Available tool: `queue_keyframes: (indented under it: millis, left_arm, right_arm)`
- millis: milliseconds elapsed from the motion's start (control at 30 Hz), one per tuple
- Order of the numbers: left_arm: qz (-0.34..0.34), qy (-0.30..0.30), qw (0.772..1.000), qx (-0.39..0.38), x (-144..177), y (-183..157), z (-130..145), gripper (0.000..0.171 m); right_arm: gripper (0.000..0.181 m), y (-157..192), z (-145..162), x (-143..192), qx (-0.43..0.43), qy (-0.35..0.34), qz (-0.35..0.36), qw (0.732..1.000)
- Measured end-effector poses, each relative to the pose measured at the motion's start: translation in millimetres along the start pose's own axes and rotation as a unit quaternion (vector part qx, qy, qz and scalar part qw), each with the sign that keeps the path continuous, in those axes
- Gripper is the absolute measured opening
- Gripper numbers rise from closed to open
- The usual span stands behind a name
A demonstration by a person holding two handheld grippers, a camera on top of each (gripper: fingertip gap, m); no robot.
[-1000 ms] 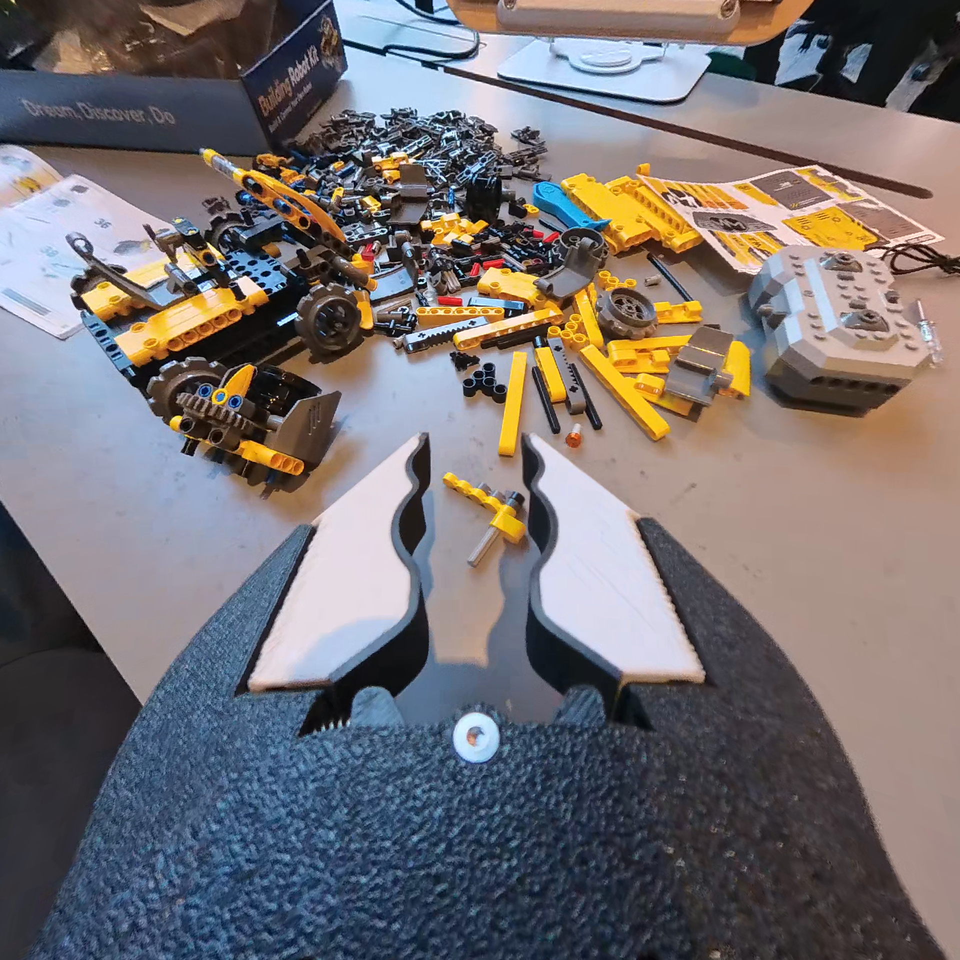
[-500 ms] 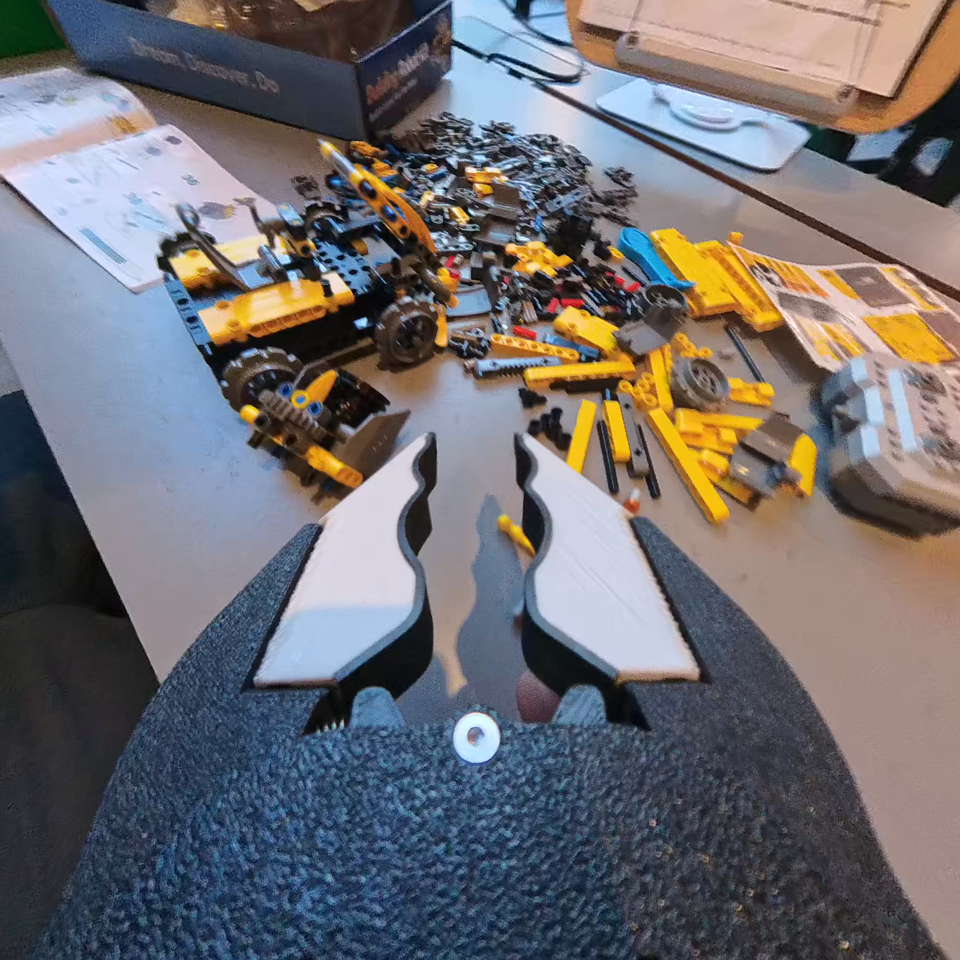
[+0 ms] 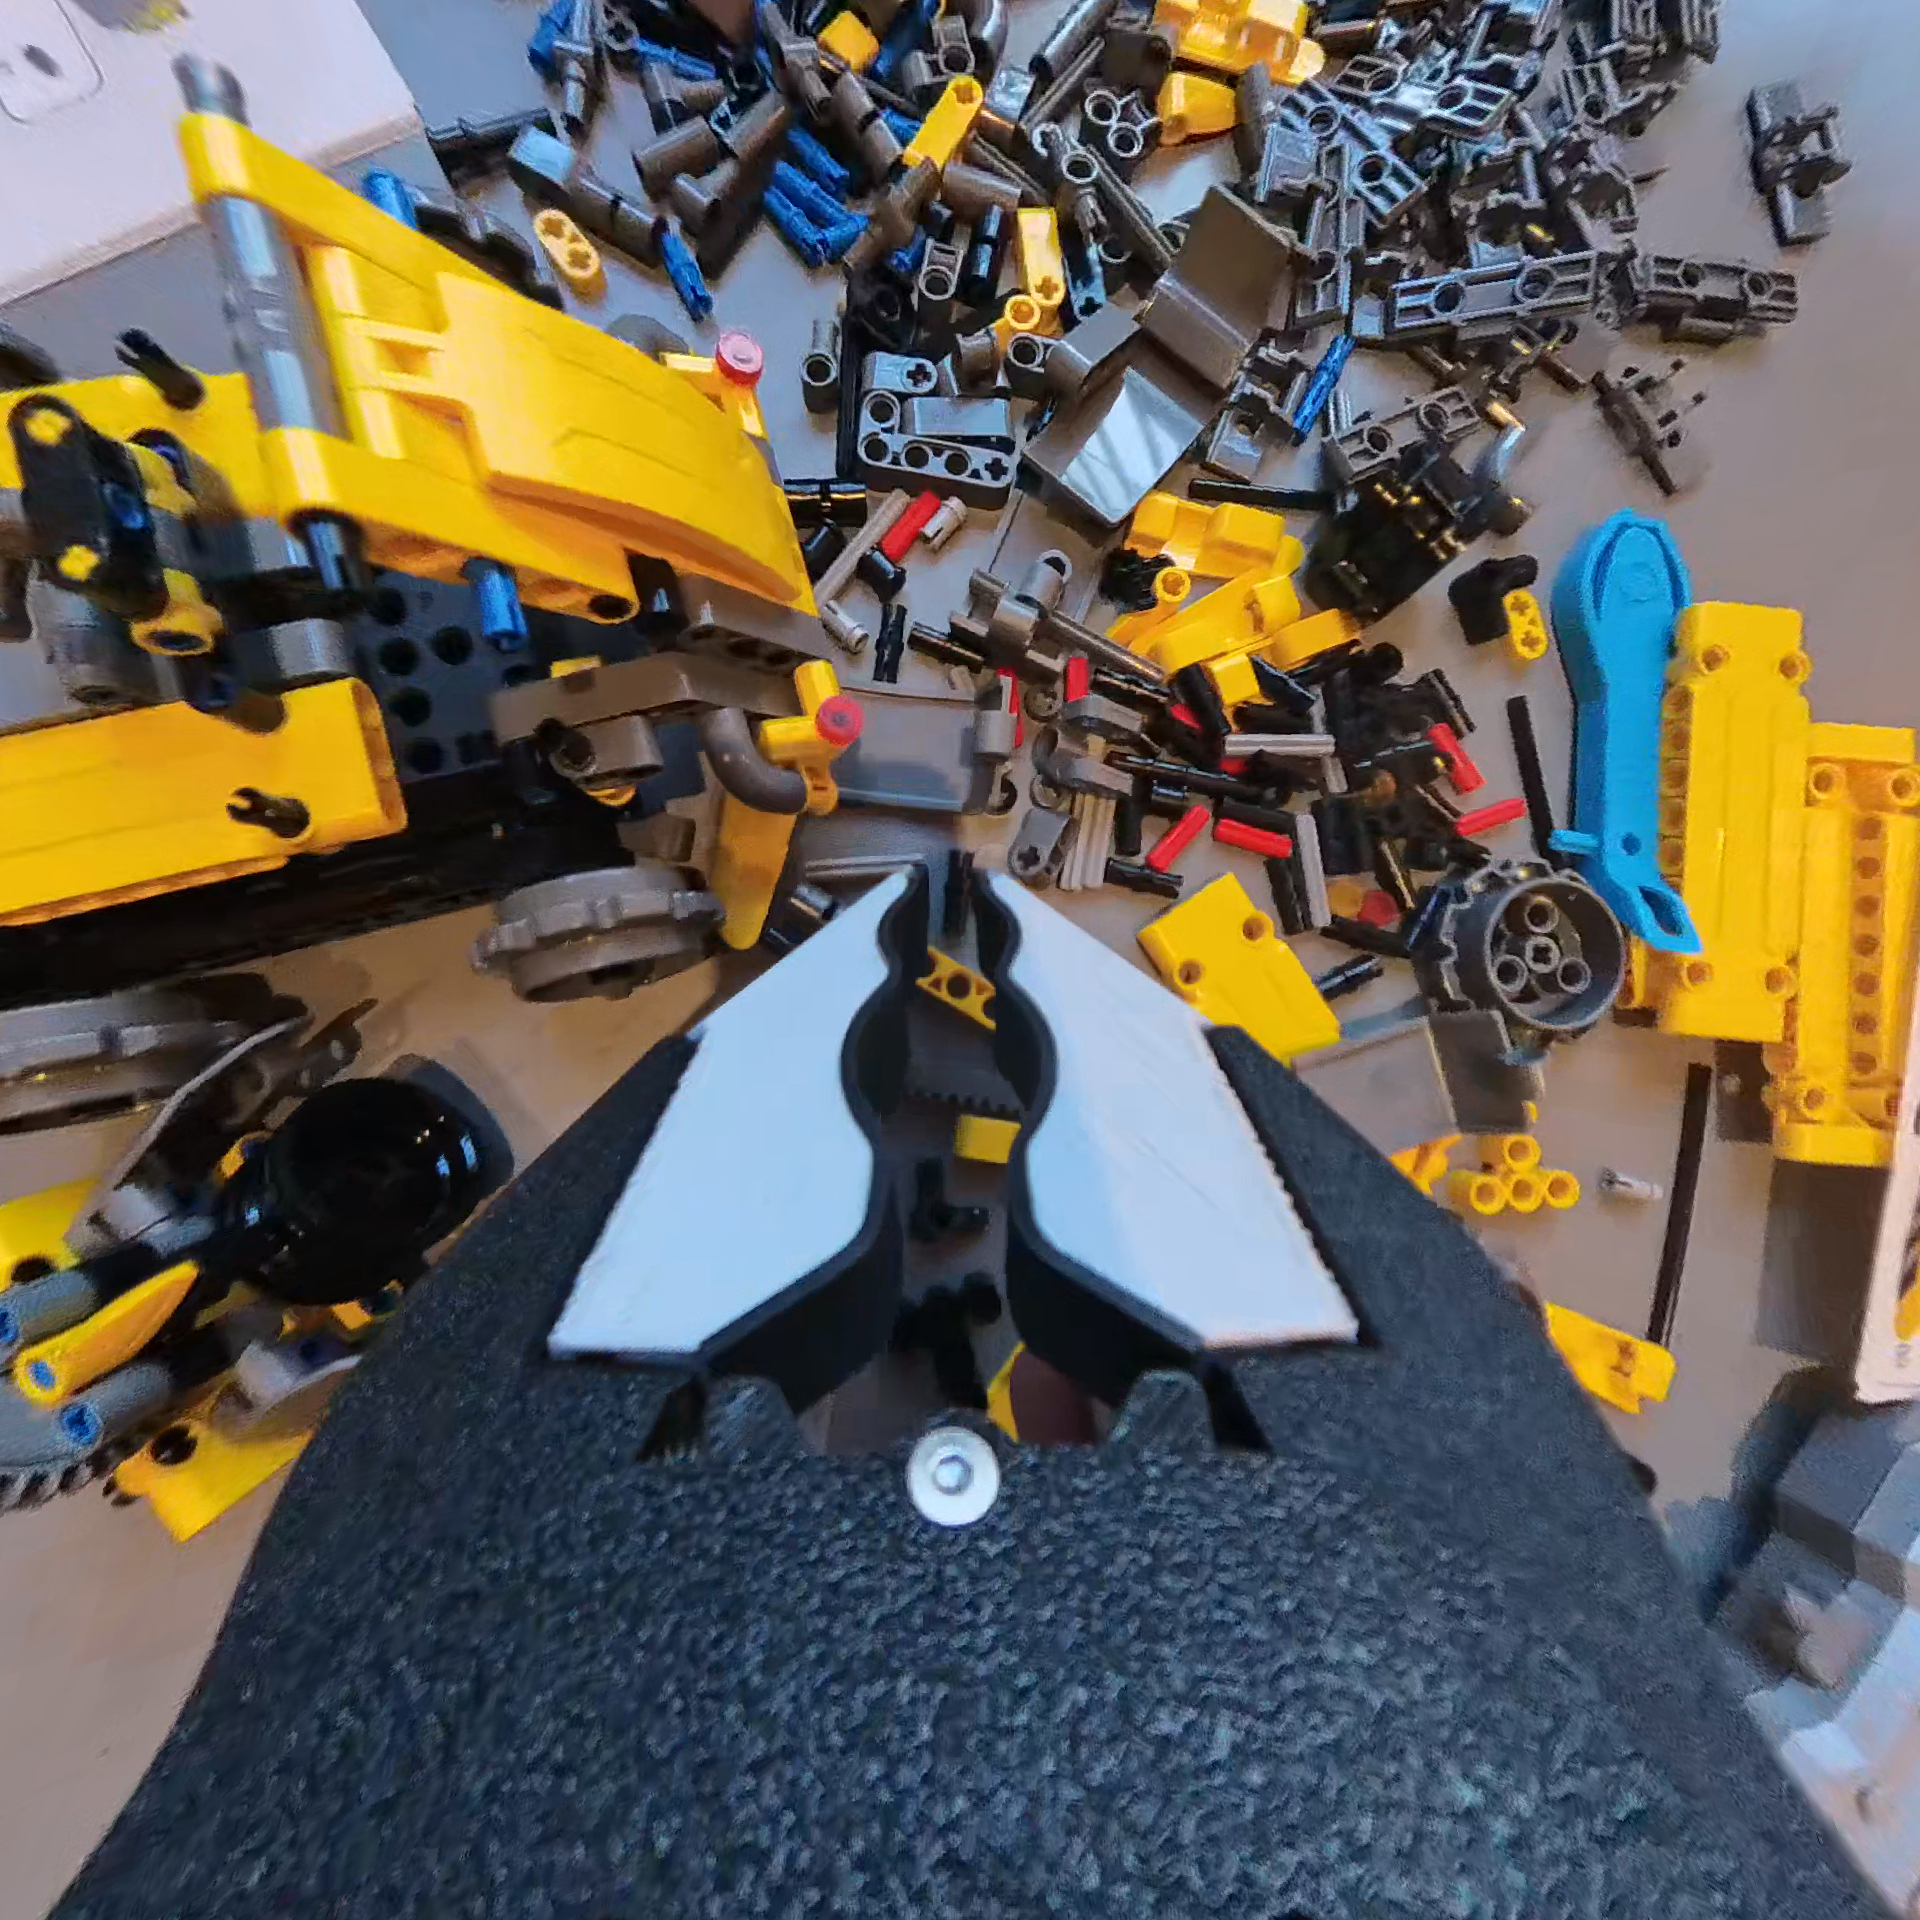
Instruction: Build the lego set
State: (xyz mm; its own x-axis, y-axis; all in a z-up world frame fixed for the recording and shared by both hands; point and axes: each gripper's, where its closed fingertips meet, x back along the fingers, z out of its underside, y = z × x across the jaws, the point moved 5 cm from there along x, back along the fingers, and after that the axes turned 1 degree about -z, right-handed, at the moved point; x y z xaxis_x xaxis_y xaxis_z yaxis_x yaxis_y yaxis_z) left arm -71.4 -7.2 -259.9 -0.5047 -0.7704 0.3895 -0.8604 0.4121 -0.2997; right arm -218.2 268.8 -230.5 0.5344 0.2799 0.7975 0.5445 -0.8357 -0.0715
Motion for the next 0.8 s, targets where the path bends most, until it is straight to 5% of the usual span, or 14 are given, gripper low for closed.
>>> queue_keyframes:
  millis: [333, 800]
  left_arm:
    - [-0.008, -0.019, 1.000, 0.020, 14, 0, -3, 0.046]
    - [-0.009, 0.003, 1.000, 0.005, 8, -7, 0, 0.046]
  right_arm:
    - [0.000, -2, -2, -8, -0.005, 0.039, -0.001, 0.999]
    - [0.000, 23, 8, 60, -0.045, -0.037, 0.028, 0.998]
